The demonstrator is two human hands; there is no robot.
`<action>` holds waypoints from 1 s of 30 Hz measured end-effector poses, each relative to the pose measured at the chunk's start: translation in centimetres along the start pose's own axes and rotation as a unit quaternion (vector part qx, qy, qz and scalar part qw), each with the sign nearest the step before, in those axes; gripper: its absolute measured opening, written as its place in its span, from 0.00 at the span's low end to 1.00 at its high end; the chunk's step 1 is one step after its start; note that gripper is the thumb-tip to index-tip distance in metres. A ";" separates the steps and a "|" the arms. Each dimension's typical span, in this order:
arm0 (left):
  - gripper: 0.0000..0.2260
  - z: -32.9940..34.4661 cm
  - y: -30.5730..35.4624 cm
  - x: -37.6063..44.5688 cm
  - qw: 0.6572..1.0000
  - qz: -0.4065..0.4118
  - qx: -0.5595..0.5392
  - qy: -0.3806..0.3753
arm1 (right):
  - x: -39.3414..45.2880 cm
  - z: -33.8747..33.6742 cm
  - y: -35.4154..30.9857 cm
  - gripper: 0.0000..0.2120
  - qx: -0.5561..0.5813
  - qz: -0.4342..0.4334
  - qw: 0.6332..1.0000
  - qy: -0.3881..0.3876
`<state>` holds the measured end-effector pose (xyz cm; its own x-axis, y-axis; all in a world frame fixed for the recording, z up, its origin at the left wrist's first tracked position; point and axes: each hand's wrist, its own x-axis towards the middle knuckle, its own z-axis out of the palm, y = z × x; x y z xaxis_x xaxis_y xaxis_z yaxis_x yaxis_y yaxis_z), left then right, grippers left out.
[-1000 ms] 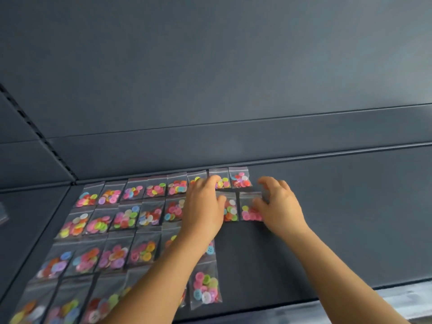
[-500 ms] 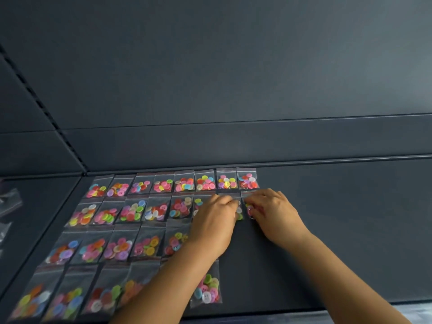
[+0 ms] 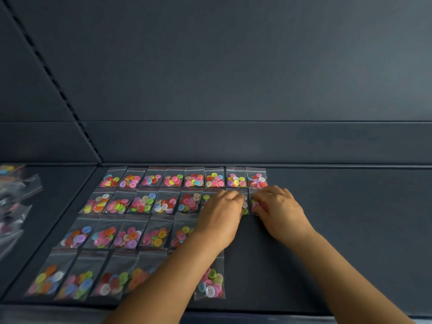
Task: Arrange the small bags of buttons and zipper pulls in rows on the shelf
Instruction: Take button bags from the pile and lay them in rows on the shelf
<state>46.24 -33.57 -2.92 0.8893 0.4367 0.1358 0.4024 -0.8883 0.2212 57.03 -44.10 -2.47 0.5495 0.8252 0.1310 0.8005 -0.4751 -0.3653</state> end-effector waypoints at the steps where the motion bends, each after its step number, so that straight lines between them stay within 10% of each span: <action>1: 0.18 -0.1 0.0 -0.1 1.000 0.001 0.000 0.001 | 0.0 -0.1 -0.1 0.10 -0.004 -0.002 1.000 -0.001; 14: 0.25 -5.5 -5.1 -7.0 0.993 -0.086 0.005 0.079 | -1.1 -0.2 -8.8 0.23 -0.025 -0.072 0.997 -0.016; 30: 0.26 -13.1 -24.8 -27.0 0.978 -0.179 0.028 0.103 | -4.7 9.6 -34.8 0.26 0.007 -0.176 0.982 -0.073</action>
<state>9.38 -21.47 0.62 0.6285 0.7359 0.2519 0.6967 -0.6766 0.2383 24.28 -28.48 0.82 0.1979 0.9729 0.1194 0.9309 -0.1484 -0.3338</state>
